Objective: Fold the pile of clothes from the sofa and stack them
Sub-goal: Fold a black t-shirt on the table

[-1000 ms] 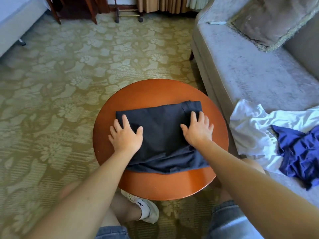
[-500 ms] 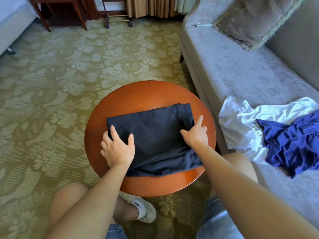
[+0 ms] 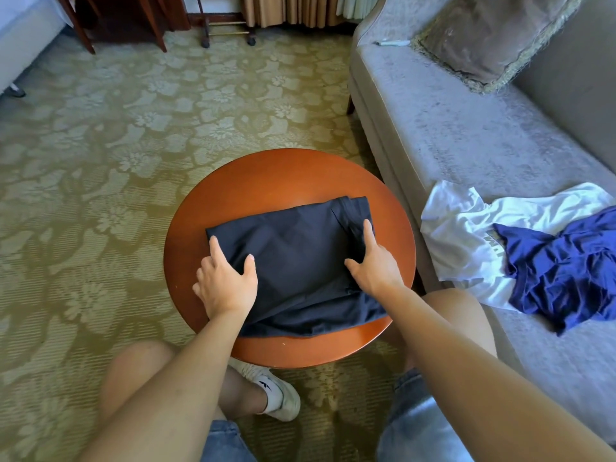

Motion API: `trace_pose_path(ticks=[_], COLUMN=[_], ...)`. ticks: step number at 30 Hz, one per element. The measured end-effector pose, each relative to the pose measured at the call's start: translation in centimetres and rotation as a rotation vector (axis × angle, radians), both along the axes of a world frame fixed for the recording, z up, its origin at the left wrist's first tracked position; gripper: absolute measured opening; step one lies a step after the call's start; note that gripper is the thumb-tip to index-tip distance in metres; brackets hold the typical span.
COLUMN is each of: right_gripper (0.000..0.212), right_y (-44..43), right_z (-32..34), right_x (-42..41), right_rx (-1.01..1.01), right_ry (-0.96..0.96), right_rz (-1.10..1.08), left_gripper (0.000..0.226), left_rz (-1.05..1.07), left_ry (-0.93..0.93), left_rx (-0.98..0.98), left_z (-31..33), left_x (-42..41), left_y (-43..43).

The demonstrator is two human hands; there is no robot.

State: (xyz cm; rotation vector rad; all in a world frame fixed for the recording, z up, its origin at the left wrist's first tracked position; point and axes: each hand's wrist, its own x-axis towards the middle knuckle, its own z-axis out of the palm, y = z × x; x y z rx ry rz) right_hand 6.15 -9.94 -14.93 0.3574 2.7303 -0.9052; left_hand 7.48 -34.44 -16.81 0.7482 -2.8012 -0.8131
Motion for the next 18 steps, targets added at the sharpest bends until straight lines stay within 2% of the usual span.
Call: trace_pose_path(ticks=[10, 14, 18], right_gripper=[0.089, 0.097, 0.089], right_y=[1.3, 1.8, 2.4], right_z=[-0.8, -0.7, -0.3], right_x=[0.4, -0.3, -0.7], right_rx=[-0.063, -0.331, -0.498], right_ry=[0.032, 0.017, -0.002], right_rz=[0.059, 0.035, 0.042], left_gripper=[0.069, 0.068, 0.068], left_rz=[-0.082, -0.125, -0.135], left_ry=[0.042, 0.055, 0.068], left_rx=[-0.010, -0.034, -0.019], left_z=[-0.3, -0.2, -0.1], left_x=[-0.9, -1.4, -1.9], left_y=[-0.3, -0.3, -0.2])
